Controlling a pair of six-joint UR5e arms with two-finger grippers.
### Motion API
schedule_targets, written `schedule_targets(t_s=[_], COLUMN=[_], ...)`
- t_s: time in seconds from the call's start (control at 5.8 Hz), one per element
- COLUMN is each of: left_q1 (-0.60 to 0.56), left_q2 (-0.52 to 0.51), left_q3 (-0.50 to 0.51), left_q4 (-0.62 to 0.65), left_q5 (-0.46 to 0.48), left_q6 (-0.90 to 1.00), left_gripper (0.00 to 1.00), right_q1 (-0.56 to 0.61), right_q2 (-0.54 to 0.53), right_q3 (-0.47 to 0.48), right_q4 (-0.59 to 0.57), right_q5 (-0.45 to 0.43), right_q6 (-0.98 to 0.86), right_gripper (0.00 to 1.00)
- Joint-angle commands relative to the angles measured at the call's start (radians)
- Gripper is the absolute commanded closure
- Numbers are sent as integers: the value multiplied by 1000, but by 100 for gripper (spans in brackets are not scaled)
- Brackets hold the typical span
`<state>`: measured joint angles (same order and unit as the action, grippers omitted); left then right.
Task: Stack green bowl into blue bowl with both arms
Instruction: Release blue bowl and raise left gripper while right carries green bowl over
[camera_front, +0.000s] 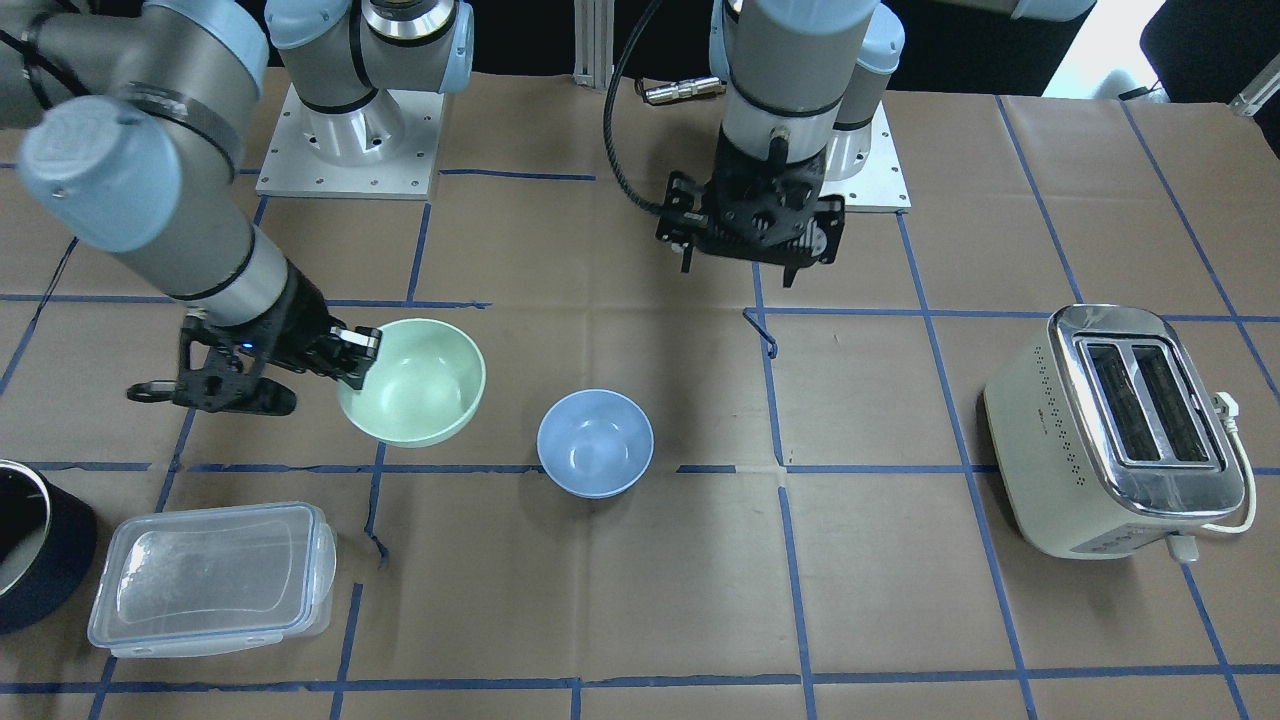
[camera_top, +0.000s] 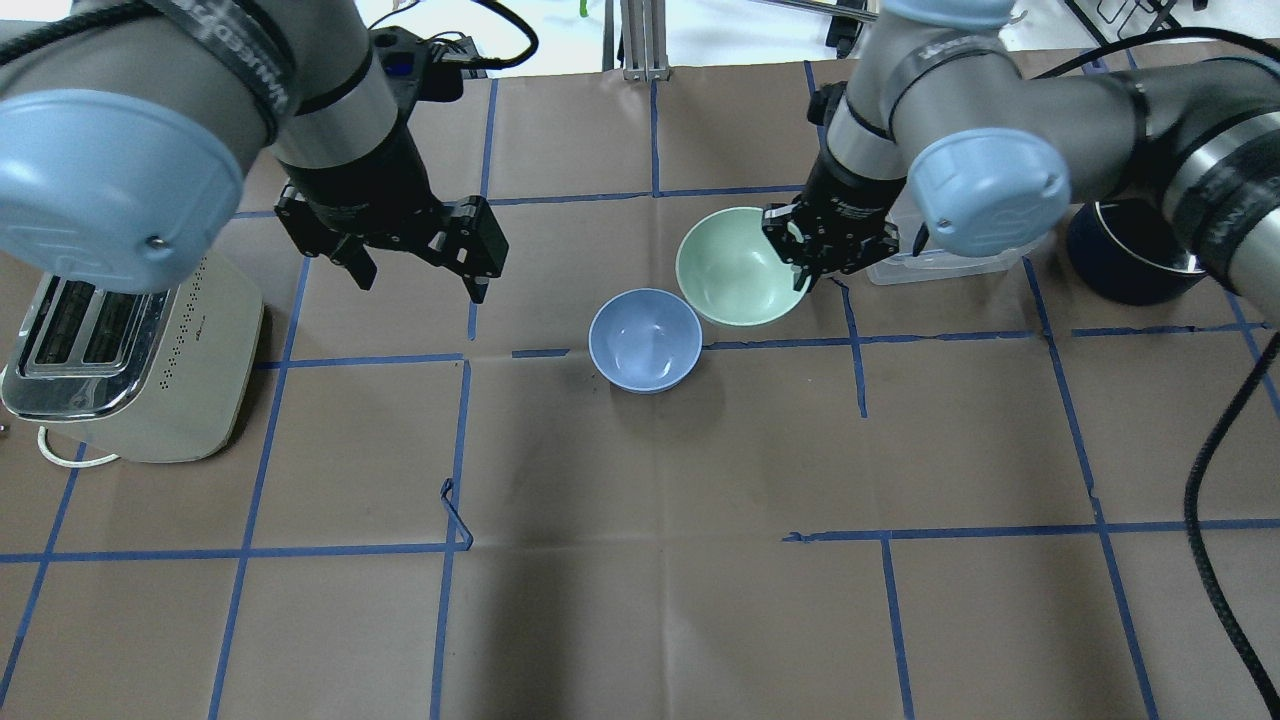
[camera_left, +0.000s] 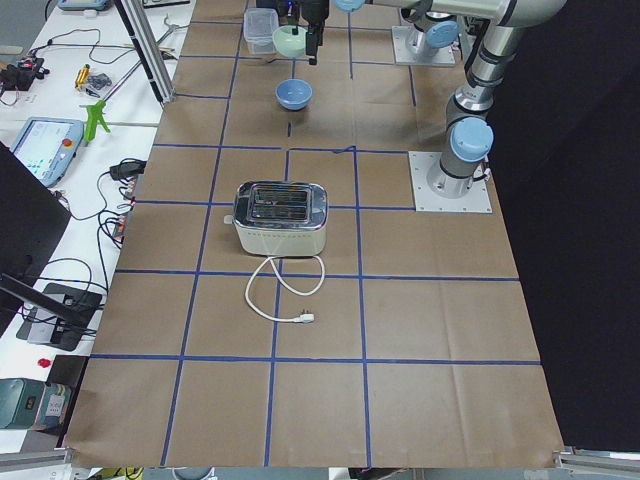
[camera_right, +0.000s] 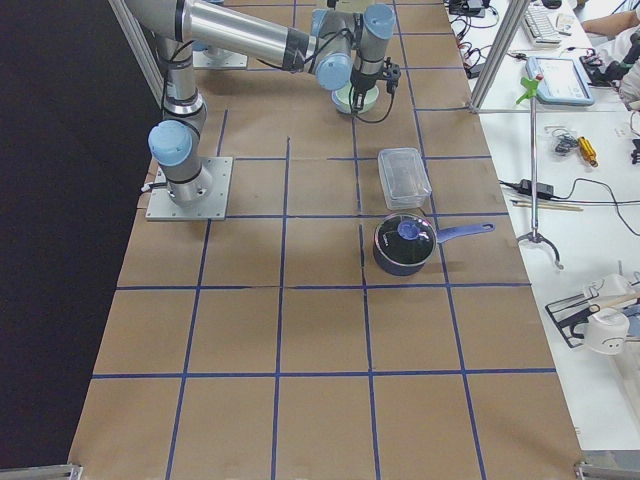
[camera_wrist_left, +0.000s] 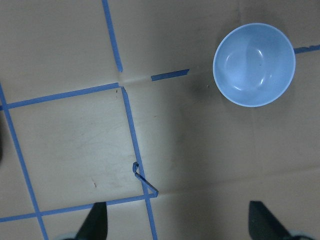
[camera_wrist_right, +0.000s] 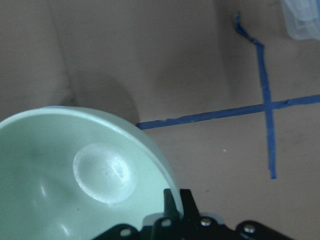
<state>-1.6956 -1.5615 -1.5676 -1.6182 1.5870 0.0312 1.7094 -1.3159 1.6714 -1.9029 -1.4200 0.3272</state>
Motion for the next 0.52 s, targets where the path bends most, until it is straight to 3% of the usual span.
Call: schedule_targets(t_s=[0.0,0.34], left_q1=[47,45], left_q2=[9,14], left_q3=[1,1], left_q4=[30,34], left_q5=[-5,-4], left_q6=[4,-68], left_gripper=[2,2], right_q1=[109,134], right_q2=[70,118], right_q3=[-1,2], right_q4=[-111,-131], right_q5=[1,1], right_q6=[159,188], right_gripper=[94,93])
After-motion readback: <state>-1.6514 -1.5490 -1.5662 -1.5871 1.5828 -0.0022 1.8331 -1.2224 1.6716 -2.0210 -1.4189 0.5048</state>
